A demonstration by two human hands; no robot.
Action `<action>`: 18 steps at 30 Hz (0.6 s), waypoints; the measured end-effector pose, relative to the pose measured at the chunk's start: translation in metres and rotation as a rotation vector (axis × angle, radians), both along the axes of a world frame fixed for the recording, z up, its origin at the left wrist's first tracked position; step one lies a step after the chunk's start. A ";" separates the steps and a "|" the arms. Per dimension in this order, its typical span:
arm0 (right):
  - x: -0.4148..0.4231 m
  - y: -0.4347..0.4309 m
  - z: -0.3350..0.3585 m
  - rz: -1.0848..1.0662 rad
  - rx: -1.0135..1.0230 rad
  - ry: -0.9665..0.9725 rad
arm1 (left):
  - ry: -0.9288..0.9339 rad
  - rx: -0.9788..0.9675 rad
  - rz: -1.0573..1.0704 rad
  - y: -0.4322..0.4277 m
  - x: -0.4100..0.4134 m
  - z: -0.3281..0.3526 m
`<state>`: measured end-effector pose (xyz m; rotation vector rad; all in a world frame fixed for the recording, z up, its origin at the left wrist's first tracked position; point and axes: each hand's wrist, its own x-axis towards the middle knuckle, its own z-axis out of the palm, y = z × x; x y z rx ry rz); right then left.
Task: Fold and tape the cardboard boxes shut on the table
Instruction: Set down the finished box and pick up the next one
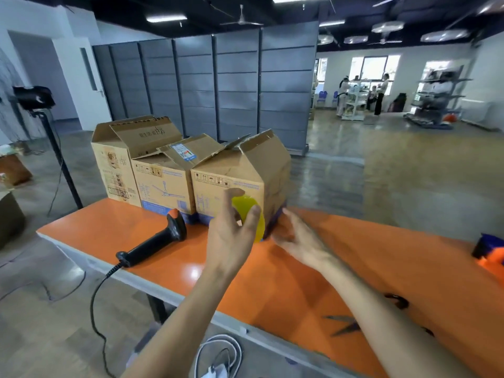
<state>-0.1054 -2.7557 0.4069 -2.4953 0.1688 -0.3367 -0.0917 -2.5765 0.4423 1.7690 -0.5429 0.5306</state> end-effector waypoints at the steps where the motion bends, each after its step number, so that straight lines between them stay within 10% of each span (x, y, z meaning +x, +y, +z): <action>1: -0.012 -0.001 0.005 0.006 -0.034 -0.013 | -0.010 -0.013 -0.027 -0.002 -0.011 -0.002; 18: -0.278 -0.063 0.039 -0.411 -0.064 -0.070 | -0.054 -0.012 -0.785 -0.141 -0.186 -0.011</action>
